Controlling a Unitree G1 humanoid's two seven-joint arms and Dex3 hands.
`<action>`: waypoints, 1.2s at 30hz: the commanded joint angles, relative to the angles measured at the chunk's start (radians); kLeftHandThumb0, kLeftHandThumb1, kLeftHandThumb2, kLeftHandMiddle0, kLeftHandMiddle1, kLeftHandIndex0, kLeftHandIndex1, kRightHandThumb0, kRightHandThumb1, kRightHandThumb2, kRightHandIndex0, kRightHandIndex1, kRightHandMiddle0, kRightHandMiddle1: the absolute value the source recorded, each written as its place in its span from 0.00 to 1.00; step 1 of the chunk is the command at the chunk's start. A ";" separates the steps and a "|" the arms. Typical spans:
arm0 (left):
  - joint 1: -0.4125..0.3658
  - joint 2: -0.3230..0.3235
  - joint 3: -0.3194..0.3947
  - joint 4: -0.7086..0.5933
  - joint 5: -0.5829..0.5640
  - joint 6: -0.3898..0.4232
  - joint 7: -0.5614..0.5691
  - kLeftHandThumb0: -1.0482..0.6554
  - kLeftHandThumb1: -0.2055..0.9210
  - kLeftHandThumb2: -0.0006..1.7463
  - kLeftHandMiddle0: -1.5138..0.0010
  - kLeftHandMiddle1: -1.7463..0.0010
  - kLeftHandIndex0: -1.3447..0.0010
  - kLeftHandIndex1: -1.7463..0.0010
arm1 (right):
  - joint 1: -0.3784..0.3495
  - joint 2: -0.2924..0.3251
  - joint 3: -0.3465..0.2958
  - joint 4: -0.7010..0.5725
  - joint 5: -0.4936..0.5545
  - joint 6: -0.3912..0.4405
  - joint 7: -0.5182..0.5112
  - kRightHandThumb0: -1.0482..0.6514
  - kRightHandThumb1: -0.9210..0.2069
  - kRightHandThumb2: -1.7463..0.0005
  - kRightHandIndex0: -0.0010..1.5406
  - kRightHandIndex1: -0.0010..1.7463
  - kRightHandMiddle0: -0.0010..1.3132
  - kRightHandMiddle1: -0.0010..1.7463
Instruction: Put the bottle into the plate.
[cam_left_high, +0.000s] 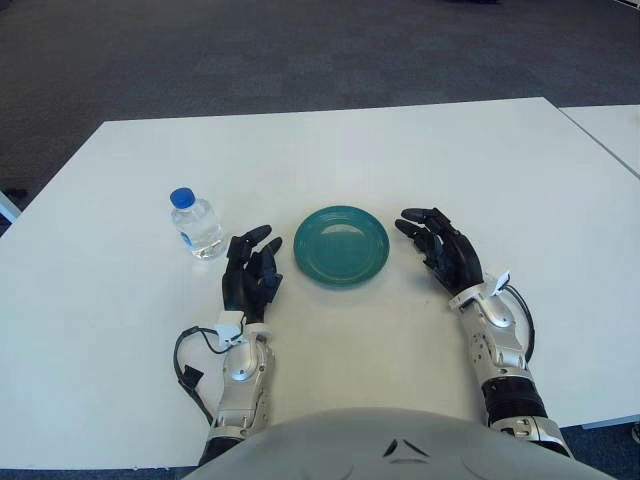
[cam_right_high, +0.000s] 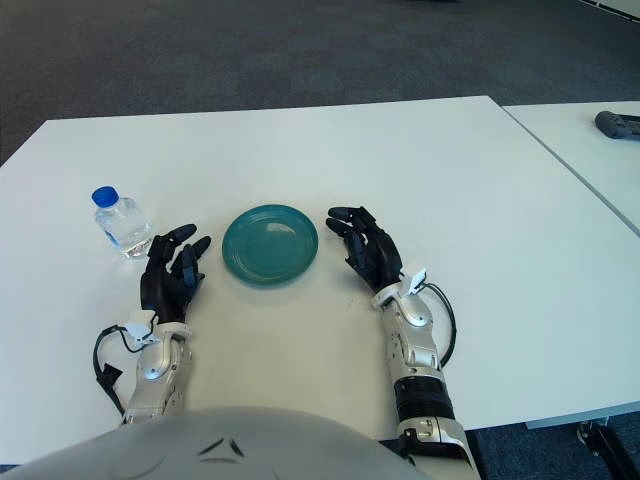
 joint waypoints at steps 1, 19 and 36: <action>0.019 -0.076 0.004 0.043 -0.009 0.037 0.005 0.21 1.00 0.35 0.56 0.69 0.69 0.42 | 0.013 0.001 0.004 0.024 -0.009 0.020 -0.006 0.28 0.00 0.64 0.32 0.36 0.19 0.58; 0.017 -0.074 0.003 0.050 0.000 0.033 0.010 0.20 1.00 0.36 0.57 0.70 0.70 0.42 | 0.014 0.000 0.005 0.023 -0.007 0.020 -0.006 0.28 0.00 0.64 0.32 0.36 0.19 0.58; 0.012 -0.097 0.007 0.068 0.075 -0.006 0.109 0.21 1.00 0.33 0.59 0.71 0.73 0.43 | 0.008 0.000 0.004 0.030 -0.008 0.019 -0.006 0.28 0.00 0.64 0.32 0.36 0.19 0.58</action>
